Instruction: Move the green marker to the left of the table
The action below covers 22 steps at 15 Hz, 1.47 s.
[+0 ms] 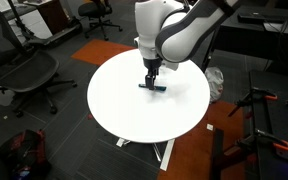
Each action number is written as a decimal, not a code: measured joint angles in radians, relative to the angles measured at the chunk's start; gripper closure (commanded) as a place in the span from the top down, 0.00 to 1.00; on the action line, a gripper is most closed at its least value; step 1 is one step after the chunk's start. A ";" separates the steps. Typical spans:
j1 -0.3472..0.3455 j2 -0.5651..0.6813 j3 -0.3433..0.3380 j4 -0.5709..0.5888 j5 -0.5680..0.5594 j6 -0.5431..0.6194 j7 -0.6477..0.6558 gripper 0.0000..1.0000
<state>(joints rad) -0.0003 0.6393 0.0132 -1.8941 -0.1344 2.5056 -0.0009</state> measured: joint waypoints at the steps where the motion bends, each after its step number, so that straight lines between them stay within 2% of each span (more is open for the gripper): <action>1: 0.000 0.009 0.000 0.007 0.002 0.000 0.000 1.00; 7: -0.001 0.053 0.000 0.044 0.016 -0.002 0.000 0.98; 8: -0.001 0.060 0.000 0.050 0.019 -0.002 0.000 0.74; 10: -0.001 0.071 0.000 0.058 0.023 -0.003 0.000 0.69; 18: -0.001 0.091 0.000 0.085 0.031 -0.006 0.000 0.07; 19: -0.001 0.092 0.000 0.087 0.032 -0.006 0.000 0.01; 20: -0.002 0.092 0.000 0.089 0.034 -0.007 0.000 0.00; 21: -0.002 0.092 0.000 0.091 0.036 -0.007 0.000 0.05; 22: -0.002 0.092 0.000 0.092 0.037 -0.007 0.000 0.05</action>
<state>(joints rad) -0.0023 0.7318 0.0134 -1.8018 -0.0974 2.4987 -0.0009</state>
